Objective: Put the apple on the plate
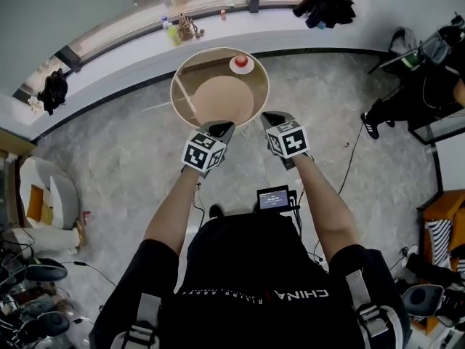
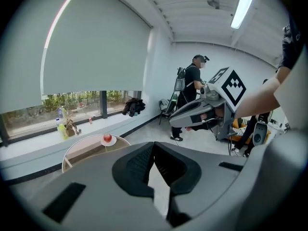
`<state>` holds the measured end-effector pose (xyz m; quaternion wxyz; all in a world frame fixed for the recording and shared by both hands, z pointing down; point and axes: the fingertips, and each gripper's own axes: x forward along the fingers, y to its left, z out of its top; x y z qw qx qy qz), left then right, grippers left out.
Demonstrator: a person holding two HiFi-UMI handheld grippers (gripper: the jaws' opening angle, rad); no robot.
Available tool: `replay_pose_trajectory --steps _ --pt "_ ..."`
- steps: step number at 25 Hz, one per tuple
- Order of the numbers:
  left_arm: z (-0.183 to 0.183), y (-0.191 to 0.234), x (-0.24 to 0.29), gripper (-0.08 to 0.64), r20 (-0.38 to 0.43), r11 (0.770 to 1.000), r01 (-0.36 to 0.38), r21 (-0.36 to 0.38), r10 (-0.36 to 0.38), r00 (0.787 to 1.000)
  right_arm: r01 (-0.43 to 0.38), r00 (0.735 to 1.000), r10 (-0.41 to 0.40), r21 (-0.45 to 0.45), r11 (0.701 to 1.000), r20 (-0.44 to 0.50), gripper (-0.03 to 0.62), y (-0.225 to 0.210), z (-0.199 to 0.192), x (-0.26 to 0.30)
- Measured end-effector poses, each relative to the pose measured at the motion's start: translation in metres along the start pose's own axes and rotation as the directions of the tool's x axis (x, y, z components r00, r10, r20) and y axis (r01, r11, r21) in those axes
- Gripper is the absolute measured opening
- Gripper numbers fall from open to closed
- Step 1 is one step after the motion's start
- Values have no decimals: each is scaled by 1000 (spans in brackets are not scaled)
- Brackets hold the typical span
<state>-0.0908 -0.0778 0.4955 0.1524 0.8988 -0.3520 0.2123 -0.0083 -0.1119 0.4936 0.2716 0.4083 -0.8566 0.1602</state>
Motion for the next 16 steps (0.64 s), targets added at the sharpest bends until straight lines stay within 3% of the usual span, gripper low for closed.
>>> replay_pose_trajectory --steps 5,16 --pt "-2 -1 -4 18 16 999 35 1 -35 999 28 999 -28 -31 999 -15 32 5 0 -3" --pt "-10 -5 -3 18 -19 998 24 57 -23 1000 35 999 -35 -24 999 -15 31 7 -9 -15"
